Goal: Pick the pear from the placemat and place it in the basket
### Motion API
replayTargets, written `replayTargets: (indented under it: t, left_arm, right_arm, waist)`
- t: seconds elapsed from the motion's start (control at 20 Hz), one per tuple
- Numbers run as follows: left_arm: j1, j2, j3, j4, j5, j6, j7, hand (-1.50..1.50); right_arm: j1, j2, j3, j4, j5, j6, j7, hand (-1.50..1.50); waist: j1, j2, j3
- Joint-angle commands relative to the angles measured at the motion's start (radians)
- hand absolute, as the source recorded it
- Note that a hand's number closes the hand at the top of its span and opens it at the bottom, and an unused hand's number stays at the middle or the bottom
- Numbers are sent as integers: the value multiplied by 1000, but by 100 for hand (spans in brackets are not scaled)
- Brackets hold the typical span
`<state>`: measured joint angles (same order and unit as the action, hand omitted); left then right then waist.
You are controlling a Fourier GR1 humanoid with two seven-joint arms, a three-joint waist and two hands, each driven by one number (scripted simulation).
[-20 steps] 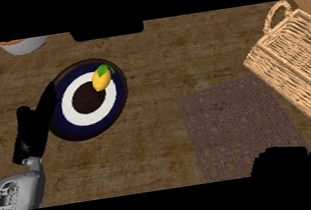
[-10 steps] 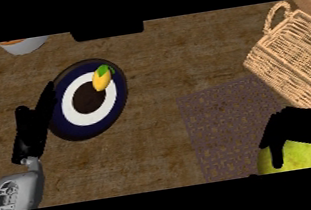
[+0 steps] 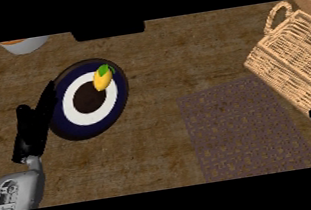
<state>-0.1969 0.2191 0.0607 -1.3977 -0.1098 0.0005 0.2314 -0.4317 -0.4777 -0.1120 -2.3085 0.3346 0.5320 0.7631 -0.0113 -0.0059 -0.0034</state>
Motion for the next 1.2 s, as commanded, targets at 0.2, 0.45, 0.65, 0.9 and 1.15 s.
replayTargets:
  t: [0.2, 0.45, 0.65, 0.9, 1.15]
  left_arm:
    - [-48, 2, 1, 11, 0, -14, 2, 0]
    - [-28, 3, 22, -1, 11, -13, 14, 0]
    - [-30, -20, 10, 10, -5, -1, 1, 0]
    - [-59, 3, 20, 35, 5, -36, 6, 0]
    - [-13, -47, -19, -6, -28, -4, -9, 0]
  right_arm:
    - [-165, -284, -259, 373, -129, 184, -125, 150]
    - [-66, -363, -322, 487, -5, 162, -373, 150]
    - [-19, -398, -322, 630, 68, 109, -607, 150]
    - [-98, -449, -309, 918, 86, 62, -824, 150]
    - [-91, -411, -209, 1021, 206, -42, -938, 150]
  waist:
    - [15, 9, 3]
    - [12, 8, 4]
    - [13, 9, 4]
    - [25, 12, 4]
    - [27, 10, 4]
